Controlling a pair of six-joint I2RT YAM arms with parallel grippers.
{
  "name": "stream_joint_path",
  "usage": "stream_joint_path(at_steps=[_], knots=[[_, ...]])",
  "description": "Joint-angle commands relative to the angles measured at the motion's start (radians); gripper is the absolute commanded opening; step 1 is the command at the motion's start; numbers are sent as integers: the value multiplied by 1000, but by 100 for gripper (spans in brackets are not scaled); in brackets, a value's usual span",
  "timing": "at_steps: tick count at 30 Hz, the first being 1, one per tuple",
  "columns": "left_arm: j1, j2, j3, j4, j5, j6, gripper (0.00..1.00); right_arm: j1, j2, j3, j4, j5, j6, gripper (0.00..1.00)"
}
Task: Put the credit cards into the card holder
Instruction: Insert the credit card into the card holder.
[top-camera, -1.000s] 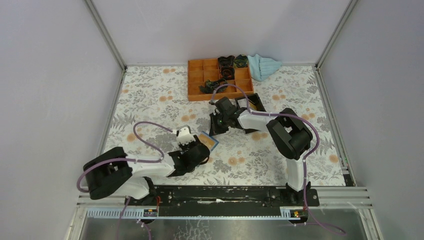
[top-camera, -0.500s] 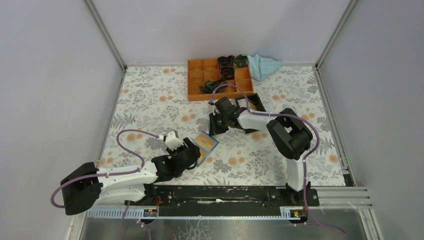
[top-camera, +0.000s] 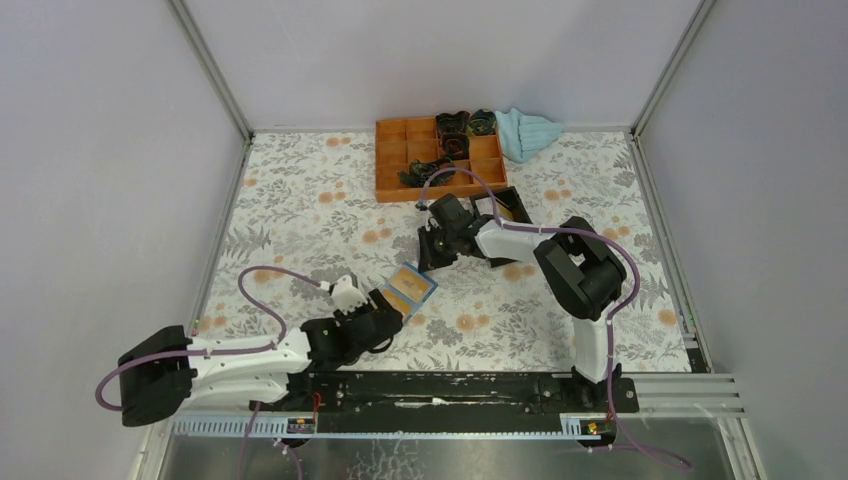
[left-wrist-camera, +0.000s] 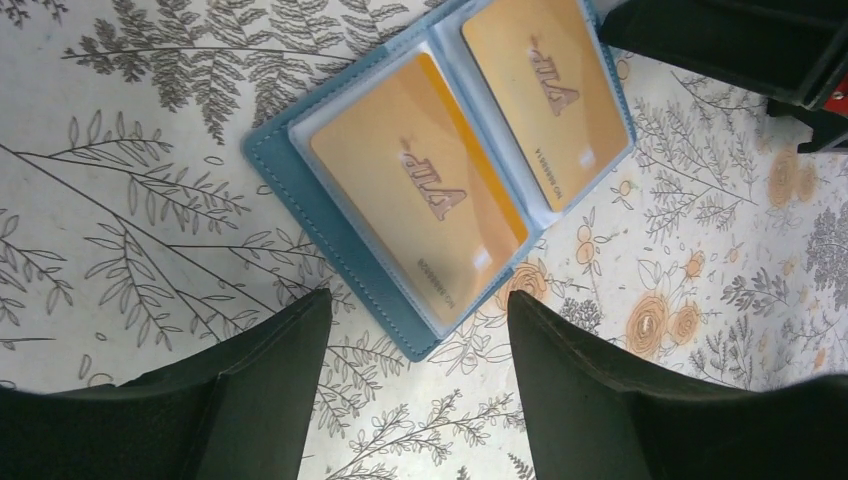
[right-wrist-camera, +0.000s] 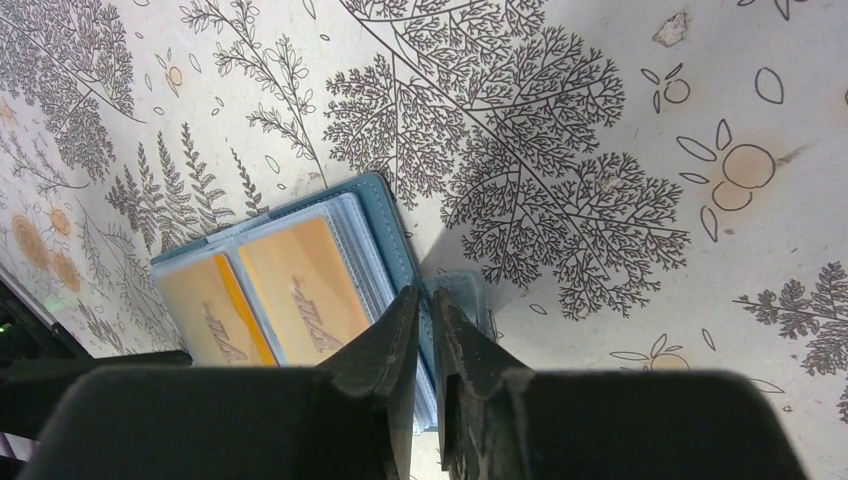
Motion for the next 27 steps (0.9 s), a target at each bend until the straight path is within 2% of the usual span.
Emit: stream_joint_path(at_steps=[1,10,15,27], knots=[[-52,56,4,-29,11,-69,73,-10,-31,8,-73,53,-40,18],[-121,214,24,-29,-43,-172,75,-10,-30,-11,-65,42,-35,19],[-173,278,23,-86,-135,-318,75,-9,-31,-38,-41,41,-23,19],[-189,254,109,-296,-413,-468,78,3,-4,-62,-28,44,-14,19]])
